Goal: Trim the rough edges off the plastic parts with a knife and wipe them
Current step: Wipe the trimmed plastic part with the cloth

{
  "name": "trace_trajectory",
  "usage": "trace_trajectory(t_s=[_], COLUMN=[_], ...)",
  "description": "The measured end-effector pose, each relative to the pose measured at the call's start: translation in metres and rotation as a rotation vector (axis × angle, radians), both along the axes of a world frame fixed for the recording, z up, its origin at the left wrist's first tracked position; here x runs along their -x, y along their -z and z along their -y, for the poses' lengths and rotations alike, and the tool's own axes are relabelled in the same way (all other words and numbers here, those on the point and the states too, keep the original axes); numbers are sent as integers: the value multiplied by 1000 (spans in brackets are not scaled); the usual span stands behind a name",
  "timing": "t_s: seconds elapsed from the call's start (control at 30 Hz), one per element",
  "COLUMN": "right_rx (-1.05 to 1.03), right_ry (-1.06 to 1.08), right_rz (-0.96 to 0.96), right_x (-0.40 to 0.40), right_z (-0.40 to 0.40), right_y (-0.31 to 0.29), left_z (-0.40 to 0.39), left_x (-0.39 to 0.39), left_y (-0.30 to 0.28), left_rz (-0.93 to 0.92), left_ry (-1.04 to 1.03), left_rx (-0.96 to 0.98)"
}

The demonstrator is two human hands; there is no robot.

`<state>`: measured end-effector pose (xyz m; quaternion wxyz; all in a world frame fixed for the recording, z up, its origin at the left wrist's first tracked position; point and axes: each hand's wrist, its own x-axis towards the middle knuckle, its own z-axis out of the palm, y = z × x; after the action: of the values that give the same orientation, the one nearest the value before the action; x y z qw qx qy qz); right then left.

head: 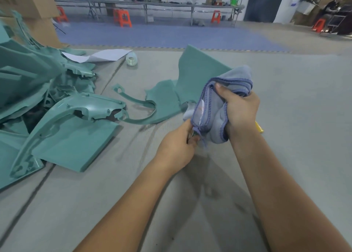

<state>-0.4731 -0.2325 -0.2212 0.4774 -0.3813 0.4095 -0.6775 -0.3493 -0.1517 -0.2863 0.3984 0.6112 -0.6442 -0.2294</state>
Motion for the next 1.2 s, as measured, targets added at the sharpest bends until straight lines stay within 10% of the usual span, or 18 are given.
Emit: trace_trajectory(t_s=[0.27, 0.9, 1.03, 1.2], right_rx=[-1, 92, 291, 771], right_ry=[-20, -188, 31, 103], right_rz=[58, 115, -254, -1110], right_x=[0, 47, 34, 0], right_z=[8, 4, 0, -14], right_y=[2, 10, -6, 19], left_z=[2, -4, -11, -10], left_x=[-3, -55, -46, -40], left_y=[5, -11, -10, -4], left_rz=[128, -212, 390, 527], left_ry=[-46, -123, -272, -277], left_rx=[46, -30, -21, 13])
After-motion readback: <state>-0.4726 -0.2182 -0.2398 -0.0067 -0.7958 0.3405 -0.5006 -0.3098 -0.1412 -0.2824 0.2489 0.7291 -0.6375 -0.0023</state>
